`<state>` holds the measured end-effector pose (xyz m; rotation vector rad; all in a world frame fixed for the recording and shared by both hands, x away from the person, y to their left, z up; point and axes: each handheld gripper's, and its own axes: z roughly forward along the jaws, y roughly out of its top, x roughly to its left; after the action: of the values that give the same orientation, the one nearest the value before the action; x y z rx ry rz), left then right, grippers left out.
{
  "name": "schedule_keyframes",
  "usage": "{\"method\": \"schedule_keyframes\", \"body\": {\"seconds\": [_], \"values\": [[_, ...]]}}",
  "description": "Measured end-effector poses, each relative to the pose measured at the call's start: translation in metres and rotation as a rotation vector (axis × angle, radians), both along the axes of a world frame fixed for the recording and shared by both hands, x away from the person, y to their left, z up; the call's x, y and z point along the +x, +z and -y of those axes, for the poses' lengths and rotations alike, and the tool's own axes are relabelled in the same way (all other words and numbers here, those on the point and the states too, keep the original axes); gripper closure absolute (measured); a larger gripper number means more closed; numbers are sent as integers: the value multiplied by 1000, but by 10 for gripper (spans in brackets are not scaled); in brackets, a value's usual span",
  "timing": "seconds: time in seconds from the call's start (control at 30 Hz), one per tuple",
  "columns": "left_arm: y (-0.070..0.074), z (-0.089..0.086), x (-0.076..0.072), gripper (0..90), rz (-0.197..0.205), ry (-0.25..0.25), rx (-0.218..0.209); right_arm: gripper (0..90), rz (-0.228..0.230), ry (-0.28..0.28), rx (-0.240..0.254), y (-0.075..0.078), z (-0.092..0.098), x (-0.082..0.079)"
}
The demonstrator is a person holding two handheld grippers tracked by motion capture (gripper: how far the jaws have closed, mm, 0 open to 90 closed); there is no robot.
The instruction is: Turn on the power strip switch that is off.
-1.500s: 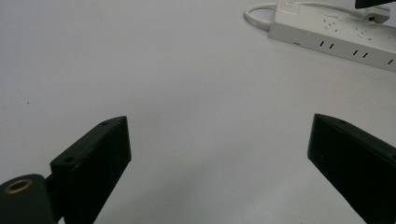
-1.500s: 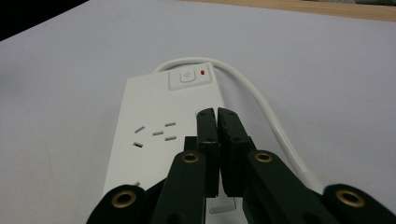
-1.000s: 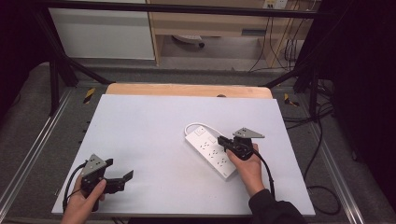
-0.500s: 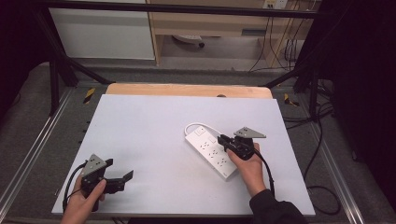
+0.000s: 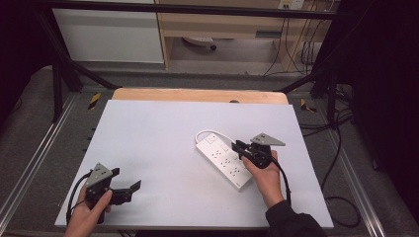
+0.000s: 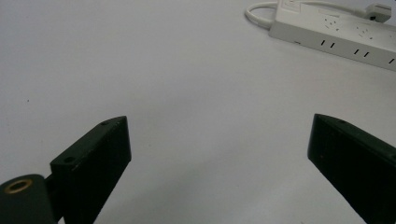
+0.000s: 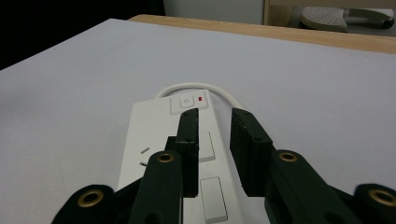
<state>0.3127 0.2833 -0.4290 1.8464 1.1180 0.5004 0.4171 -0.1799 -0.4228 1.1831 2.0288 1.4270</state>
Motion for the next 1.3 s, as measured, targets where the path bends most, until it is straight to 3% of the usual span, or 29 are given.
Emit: {"method": "schedule_keyframes", "body": {"seconds": [0.4,0.53,0.83,1.03,1.3], "values": [[0,0,0,61,-2,4,-1,616,30,-10,-1,11,2,-3],[0,0,0,61,-2,4,-2,518,29,-22,-6,14,3,-3],[0,-1,0,62,-2,7,-1,205,20,-44,-14,22,4,-3],[0,-1,0,62,-2,8,-2,75,33,-52,-17,30,5,-5],[0,-1,0,61,-5,12,-7,31,73,-60,-21,39,12,-12]]}}
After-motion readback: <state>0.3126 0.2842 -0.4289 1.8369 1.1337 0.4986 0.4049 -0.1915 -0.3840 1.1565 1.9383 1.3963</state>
